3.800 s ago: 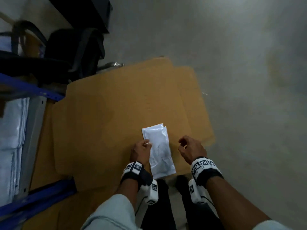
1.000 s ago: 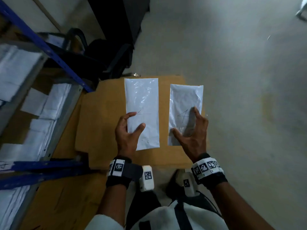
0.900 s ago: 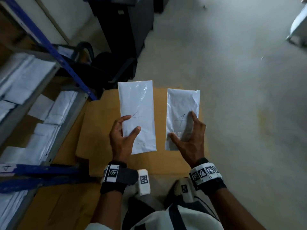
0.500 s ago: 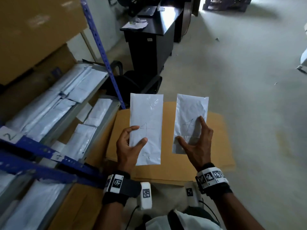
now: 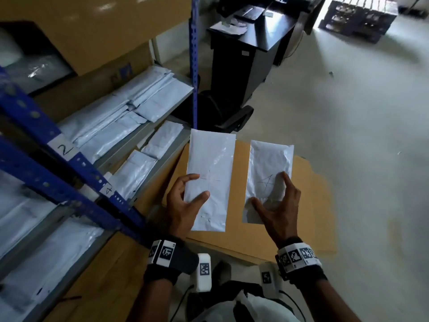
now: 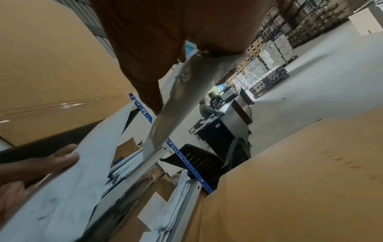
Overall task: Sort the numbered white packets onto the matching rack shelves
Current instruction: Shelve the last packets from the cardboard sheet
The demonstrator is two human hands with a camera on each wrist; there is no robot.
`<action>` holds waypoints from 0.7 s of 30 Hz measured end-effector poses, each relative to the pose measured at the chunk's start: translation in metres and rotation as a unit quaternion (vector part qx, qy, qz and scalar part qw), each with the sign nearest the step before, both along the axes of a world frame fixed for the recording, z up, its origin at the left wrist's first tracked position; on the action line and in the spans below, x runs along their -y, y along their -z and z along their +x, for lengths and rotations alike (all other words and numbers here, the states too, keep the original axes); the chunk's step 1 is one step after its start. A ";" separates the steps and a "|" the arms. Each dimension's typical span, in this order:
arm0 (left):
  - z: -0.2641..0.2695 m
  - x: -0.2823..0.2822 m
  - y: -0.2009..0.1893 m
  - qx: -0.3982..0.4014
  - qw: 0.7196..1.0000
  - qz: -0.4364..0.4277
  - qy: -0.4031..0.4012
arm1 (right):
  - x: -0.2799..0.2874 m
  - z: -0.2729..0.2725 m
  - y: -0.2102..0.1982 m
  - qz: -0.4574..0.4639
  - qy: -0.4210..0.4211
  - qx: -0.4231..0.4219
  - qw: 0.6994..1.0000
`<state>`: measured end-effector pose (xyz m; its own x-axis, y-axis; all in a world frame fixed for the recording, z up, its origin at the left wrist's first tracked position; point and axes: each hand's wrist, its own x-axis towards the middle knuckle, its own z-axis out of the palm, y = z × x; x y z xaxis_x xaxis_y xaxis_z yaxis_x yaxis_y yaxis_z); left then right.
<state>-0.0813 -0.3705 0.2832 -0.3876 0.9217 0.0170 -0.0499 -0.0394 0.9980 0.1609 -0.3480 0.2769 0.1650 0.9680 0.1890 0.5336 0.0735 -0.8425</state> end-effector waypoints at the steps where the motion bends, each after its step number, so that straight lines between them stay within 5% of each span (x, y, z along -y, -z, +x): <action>1: -0.001 -0.004 0.003 -0.007 1.000 -0.003 -0.006 | -0.005 -0.001 0.001 0.003 0.001 -0.006 1.000; 10: -0.025 -0.048 0.028 -0.120 0.989 -0.081 -0.027 | -0.084 -0.013 0.033 0.022 0.023 -0.081 0.996; 21: -0.115 -0.121 0.049 -0.229 0.920 -0.305 -0.085 | -0.114 -0.062 0.103 -0.102 -0.027 -0.186 0.977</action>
<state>-0.1959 -0.2490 0.2342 -0.6079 0.7403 -0.2870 0.3365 0.5676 0.7514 0.0990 -0.2344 0.1741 0.1336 0.9884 -0.0715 0.1870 -0.0960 -0.9776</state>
